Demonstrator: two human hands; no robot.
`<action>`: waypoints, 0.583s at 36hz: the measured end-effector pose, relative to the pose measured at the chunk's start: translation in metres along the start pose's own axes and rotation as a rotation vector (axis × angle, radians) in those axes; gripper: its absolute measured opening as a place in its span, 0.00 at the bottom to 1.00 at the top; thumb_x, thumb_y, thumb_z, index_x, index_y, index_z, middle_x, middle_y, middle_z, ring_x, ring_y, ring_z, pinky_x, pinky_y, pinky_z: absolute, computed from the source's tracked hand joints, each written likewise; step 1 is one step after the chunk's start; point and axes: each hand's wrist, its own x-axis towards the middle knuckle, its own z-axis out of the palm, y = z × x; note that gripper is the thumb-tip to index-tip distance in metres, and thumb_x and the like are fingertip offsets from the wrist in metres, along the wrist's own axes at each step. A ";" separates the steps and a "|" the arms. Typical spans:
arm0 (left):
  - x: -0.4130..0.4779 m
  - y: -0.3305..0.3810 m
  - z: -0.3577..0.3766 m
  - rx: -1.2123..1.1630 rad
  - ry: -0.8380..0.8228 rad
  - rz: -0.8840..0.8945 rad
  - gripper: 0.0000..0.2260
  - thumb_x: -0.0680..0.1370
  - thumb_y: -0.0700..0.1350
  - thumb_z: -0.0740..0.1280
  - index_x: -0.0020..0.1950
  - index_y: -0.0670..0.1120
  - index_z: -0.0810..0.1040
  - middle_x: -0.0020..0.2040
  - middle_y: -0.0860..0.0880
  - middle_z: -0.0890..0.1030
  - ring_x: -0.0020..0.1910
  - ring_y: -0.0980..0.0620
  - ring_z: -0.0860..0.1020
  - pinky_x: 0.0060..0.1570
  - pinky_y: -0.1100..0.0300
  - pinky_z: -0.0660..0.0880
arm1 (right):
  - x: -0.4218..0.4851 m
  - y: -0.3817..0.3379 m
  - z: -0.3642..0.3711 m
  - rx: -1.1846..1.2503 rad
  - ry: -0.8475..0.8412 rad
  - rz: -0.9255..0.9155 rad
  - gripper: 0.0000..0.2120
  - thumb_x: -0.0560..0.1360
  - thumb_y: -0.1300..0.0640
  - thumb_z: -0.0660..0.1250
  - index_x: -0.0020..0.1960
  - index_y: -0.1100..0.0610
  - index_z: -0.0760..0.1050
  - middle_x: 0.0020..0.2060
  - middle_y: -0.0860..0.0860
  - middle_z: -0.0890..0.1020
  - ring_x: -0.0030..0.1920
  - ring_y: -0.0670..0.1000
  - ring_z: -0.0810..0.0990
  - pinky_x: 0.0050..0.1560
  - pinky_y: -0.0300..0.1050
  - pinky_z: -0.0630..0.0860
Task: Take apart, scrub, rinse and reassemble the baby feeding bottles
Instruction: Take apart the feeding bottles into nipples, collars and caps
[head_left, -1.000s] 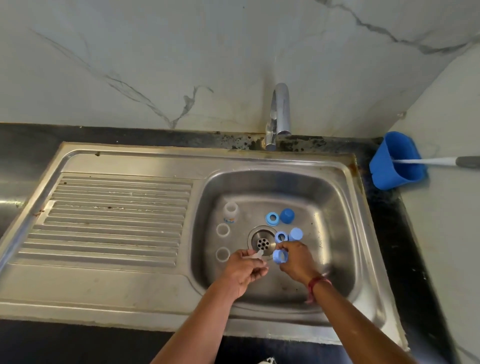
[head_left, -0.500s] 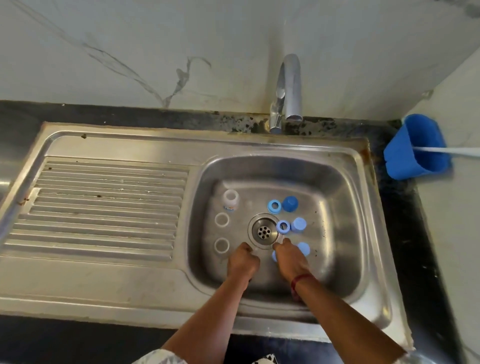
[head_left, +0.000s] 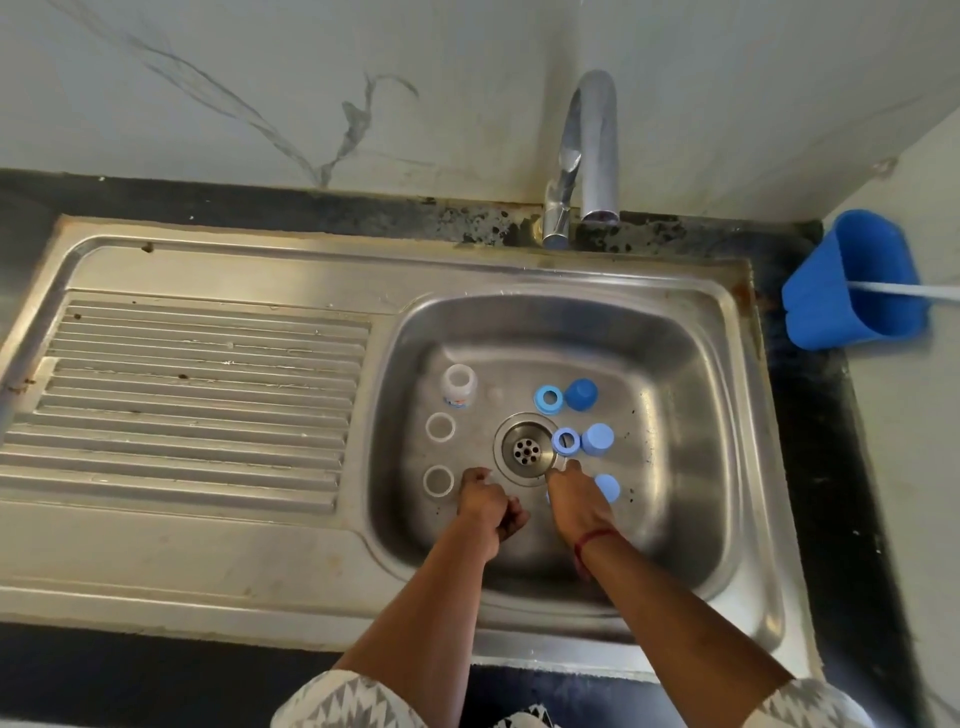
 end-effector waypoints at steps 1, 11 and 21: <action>-0.001 -0.001 0.001 -0.015 -0.004 -0.002 0.18 0.82 0.34 0.48 0.63 0.51 0.70 0.36 0.44 0.73 0.32 0.51 0.73 0.39 0.55 0.82 | 0.000 0.000 0.000 0.000 0.004 -0.002 0.13 0.81 0.65 0.56 0.64 0.63 0.71 0.61 0.62 0.74 0.58 0.63 0.77 0.52 0.52 0.73; 0.003 -0.003 0.010 -0.194 0.003 -0.079 0.21 0.81 0.31 0.48 0.65 0.52 0.67 0.43 0.41 0.74 0.41 0.48 0.76 0.45 0.51 0.82 | -0.003 0.000 -0.012 -0.021 0.057 -0.069 0.14 0.81 0.66 0.55 0.65 0.63 0.70 0.61 0.62 0.74 0.59 0.63 0.76 0.54 0.51 0.73; 0.000 -0.004 0.014 -0.236 0.057 -0.105 0.29 0.79 0.29 0.48 0.71 0.58 0.66 0.50 0.40 0.74 0.45 0.48 0.76 0.48 0.50 0.80 | -0.009 0.003 -0.015 0.145 0.147 -0.108 0.10 0.81 0.63 0.54 0.50 0.60 0.74 0.50 0.56 0.77 0.49 0.55 0.78 0.46 0.43 0.75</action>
